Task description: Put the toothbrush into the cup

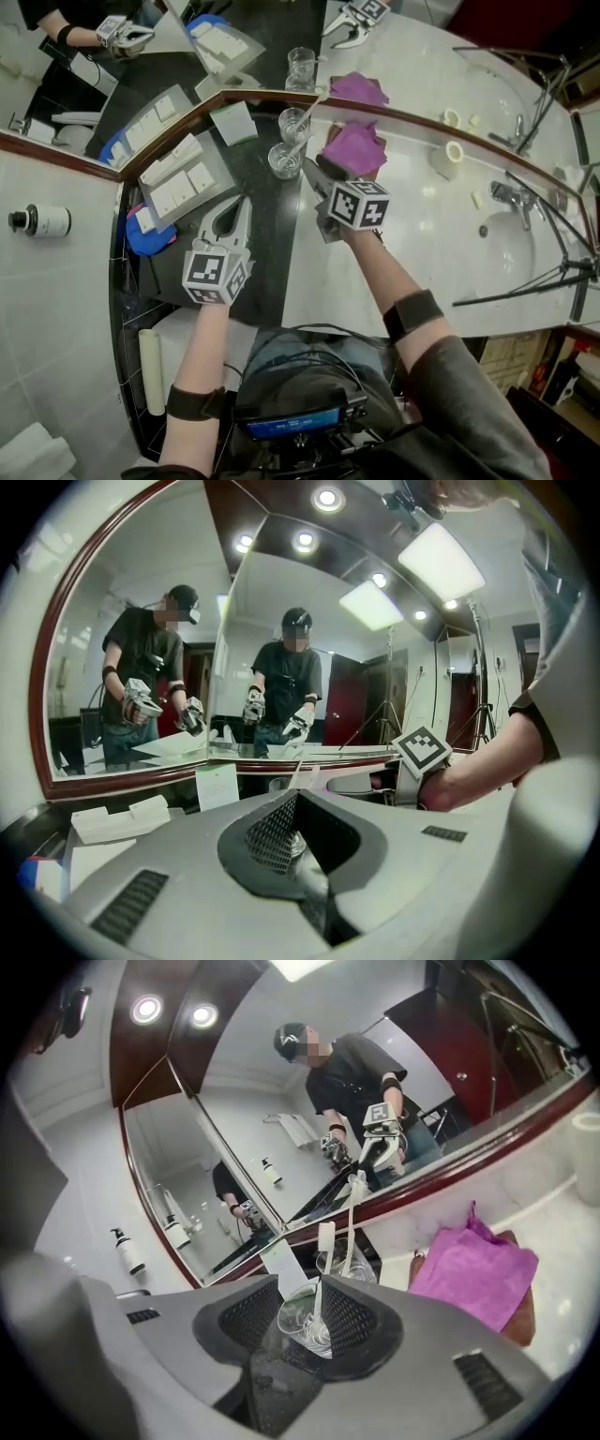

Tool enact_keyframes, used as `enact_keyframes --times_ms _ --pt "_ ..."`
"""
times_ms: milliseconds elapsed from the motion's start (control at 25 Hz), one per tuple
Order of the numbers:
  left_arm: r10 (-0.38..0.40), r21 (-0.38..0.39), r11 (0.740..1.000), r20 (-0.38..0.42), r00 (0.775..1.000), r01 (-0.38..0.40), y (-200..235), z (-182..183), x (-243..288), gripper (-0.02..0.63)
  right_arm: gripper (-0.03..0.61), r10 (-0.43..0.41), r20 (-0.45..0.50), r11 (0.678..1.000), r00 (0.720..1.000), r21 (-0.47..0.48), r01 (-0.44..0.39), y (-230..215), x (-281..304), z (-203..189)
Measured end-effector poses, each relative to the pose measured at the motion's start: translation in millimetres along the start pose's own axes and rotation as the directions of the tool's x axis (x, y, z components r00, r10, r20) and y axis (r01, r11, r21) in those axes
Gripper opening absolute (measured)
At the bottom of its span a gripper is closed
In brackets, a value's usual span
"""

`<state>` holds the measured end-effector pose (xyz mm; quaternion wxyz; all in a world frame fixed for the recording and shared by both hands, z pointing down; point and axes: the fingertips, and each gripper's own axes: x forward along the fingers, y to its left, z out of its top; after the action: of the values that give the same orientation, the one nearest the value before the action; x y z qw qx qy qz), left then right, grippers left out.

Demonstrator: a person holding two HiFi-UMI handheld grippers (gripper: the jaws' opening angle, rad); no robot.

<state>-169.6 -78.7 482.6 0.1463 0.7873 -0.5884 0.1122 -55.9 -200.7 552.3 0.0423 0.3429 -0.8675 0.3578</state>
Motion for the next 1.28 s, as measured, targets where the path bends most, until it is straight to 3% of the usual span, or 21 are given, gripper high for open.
enact_keyframes --times_ms 240,440,720,880,1280 --pt "-0.022 -0.005 1.0 -0.006 1.0 0.022 6 -4 8 0.0 0.163 -0.036 0.065 0.975 0.997 0.221 0.021 -22 26 -6" --pt "-0.029 -0.007 1.0 -0.015 0.999 0.029 13 -10 9 0.0 0.163 -0.055 0.092 0.956 0.994 0.292 0.026 -35 40 -6" --pt "-0.026 -0.015 1.0 -0.027 0.999 0.026 22 -19 8 0.0 0.161 -0.026 0.087 0.959 0.996 0.283 0.0 -29 57 -9" --pt "-0.018 -0.02 1.0 -0.028 0.999 0.018 26 -22 7 0.0 0.055 -0.025 0.064 0.972 0.998 0.233 0.009 -26 62 -9" --pt "-0.012 -0.036 0.999 -0.032 0.999 0.011 26 -28 4 0.0 0.049 -0.007 0.084 0.973 0.996 0.231 -0.012 -23 60 2"
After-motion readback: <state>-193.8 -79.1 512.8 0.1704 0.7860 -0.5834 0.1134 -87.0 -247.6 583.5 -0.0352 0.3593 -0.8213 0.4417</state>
